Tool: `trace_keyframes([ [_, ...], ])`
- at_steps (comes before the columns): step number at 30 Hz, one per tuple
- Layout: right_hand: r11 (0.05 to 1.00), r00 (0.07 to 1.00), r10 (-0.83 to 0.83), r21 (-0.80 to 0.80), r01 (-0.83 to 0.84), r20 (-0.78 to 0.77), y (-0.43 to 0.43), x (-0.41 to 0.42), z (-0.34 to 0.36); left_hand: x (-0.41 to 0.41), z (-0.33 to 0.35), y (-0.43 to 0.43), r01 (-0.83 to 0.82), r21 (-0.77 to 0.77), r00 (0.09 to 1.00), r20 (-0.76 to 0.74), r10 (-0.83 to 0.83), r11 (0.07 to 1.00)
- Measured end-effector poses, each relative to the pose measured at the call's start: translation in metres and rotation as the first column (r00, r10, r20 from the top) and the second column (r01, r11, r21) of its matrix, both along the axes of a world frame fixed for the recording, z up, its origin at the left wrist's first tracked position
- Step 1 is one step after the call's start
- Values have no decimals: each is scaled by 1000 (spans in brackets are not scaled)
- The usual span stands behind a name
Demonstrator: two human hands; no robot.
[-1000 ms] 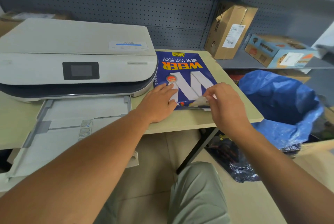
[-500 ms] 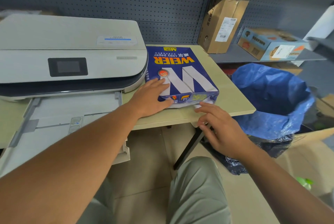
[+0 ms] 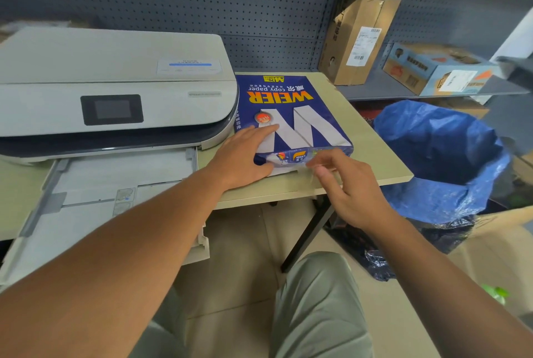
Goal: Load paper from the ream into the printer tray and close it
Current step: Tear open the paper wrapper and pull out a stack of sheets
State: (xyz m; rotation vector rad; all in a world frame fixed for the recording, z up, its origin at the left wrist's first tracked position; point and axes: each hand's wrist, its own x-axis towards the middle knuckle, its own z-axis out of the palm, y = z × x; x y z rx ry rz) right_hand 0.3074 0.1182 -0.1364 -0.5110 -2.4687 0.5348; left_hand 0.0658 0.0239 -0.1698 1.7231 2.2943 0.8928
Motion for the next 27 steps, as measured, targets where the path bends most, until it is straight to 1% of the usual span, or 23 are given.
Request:
trace_keyframes([
  [2,997,999,-27,-69,25,-25,0,-7,2,-1,-1,-1,7,7,1000,5,-7,1000],
  [4,996,998,-61,-72,60,-21,3,-14,2,1,0,-1,16,-19,998,-55,-17,1000],
  [6,995,995,-102,4,102,2,7,-20,2,3,1,0,17,-60,992,-125,-24,998],
  [8,985,989,-147,99,143,29,13,-26,0,5,2,-1,14,-80,987,-160,-26,997],
  [10,976,983,-179,136,171,48,16,-31,-1,5,2,-1,11,-74,989,-145,-21,997],
  [13,971,977,-206,138,197,58,16,-34,-2,5,3,-2,8,-25,996,-83,-10,1000],
  [15,972,975,-207,129,196,77,13,-34,-4,8,4,-3,-3,9,998,-61,4,1000],
  [17,974,976,-198,133,185,93,10,-35,-5,9,5,-4,-9,47,997,-70,13,999],
  [21,982,980,-155,128,140,121,5,-37,-9,11,5,-4,-27,153,999,-42,33,988],
  [23,978,979,-149,169,125,137,6,-43,-11,14,4,-3,-32,171,996,-78,46,985],
  [27,965,968,-147,245,95,205,14,-58,-10,15,2,-3,-27,151,978,-202,57,988],
])
